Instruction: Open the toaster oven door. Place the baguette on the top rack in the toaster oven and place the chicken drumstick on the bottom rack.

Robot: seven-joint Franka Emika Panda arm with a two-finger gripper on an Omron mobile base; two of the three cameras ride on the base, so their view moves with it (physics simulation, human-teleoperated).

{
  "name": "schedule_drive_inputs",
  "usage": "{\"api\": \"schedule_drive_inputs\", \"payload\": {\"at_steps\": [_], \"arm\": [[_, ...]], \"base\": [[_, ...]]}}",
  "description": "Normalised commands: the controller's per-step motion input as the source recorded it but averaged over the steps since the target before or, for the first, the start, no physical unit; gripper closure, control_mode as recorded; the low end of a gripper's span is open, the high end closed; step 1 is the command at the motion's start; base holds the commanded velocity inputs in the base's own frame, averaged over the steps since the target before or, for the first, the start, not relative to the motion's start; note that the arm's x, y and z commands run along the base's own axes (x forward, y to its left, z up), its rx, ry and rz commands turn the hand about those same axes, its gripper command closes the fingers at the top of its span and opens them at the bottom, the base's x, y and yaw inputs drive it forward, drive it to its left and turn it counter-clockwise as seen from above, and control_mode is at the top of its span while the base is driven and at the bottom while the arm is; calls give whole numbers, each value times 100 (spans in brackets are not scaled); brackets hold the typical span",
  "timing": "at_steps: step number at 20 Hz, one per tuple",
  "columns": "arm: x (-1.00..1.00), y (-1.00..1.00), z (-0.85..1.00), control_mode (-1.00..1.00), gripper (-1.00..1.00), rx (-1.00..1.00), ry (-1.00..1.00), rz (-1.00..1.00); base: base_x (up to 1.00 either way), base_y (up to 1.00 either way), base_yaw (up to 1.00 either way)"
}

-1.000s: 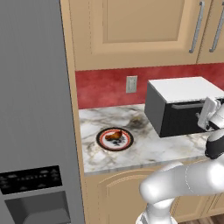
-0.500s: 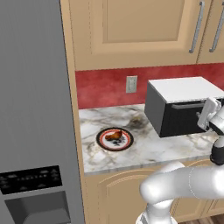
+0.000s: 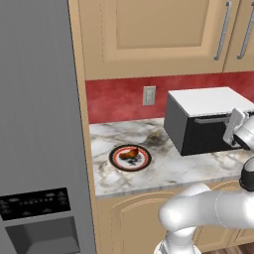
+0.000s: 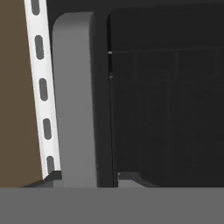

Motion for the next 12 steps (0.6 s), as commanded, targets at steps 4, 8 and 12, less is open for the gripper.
{"api": "schedule_drive_inputs", "payload": {"at_steps": [4,8,12], "arm": [[7,5,-7,-100,100,1,3,0],[-19,19,-27,-100,100,2,9,0],[-19,17,-11,-100,100,5,22,0]], "base": [[0,0,0],[0,0,0],[0,0,0]]}}
